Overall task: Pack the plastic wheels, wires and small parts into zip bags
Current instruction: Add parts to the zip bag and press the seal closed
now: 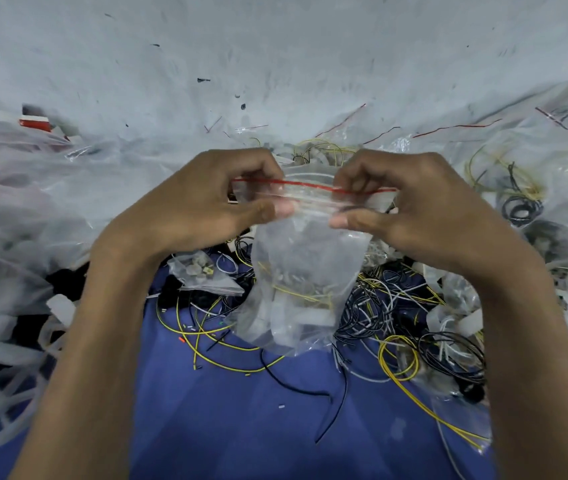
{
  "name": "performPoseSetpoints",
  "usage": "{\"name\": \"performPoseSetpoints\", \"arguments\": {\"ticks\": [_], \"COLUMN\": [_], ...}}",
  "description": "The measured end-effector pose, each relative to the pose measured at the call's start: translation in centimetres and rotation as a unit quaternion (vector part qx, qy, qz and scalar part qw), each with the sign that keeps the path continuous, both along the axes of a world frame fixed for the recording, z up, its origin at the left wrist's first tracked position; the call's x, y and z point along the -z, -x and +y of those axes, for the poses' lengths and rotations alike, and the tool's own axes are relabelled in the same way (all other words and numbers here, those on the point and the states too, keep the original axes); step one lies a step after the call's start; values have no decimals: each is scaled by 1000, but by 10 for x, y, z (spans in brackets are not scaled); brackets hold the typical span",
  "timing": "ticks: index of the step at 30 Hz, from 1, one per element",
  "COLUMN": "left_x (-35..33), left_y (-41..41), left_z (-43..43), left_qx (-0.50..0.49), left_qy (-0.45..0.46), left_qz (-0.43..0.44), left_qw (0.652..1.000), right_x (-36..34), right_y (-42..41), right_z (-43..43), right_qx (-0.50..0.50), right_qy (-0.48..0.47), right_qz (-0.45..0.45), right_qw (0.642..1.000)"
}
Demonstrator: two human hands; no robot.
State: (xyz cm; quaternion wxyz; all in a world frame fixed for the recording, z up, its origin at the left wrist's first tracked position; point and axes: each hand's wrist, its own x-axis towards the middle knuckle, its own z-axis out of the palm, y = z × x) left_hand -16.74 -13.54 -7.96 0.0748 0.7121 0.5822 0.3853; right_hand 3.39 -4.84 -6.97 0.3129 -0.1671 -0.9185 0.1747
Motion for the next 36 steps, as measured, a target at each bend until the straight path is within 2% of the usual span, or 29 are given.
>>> {"name": "performPoseSetpoints", "arguments": {"ticks": [2, 5, 9, 15, 20, 22, 25, 27, 29, 33, 35, 36], "left_x": [-1, -3, -1, -3, -4, -4, -4, -5, -5, -8, -10, -11], "left_y": [-6, -10, -14, -18, -20, -20, -19, -20, -21, -26, -25, -25], "left_z": [1, 3, 5, 5, 4, 3, 1, -1, -2, -6, -7, -7], "left_qx": [20, 40, 45, 48, 43, 42, 35, 30, 39, 84, 91, 94], "left_qy": [2, -5, -8, -51, -42, -42, -46, -46, -45, -11, -3, 3], "left_qz": [5, -2, 8, 27, 17, 18, 16, 18, 20, 19, 2, -5], "left_qw": [1000, 999, 999, 997, 998, 998, 998, 998, 998, 996, 996, 996], "right_x": [-2, -8, -23, -37, -32, -30, -28, -26, -23, -30, -35, -36], "right_y": [-1, 3, 6, -1, 11, 15, 17, 17, 20, 26, 32, 37], "right_z": [-1, -2, 3, 18, 23, 22, 18, 24, 26, 21, 20, 19], "right_qx": [5, 35, -6, -23, -10, -30, -96, -77, -82, -111, -82, -53], "right_qy": [-23, -62, -1, 80, 77, 105, 184, 207, 219, 228, 167, 103], "right_qz": [8, -40, -122, -167, -311, -353, -313, -271, -269, -351, -393, -418], "right_qw": [1000, 997, 993, 982, 947, 929, 927, 937, 934, 901, 900, 901]}}
